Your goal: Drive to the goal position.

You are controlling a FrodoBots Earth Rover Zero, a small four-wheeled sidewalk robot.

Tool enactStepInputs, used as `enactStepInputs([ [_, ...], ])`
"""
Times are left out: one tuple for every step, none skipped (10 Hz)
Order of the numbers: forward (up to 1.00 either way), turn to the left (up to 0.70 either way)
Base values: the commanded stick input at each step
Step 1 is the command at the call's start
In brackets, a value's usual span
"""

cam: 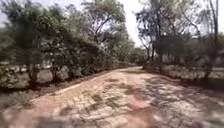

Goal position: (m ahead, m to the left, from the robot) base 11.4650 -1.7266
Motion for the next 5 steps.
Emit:
enactStepInputs([
  [0.7, 0.0],
  [0.7, 0.0],
  [0.7, 0.0],
  [0.7, 0.0],
  [0.7, 0.0],
])
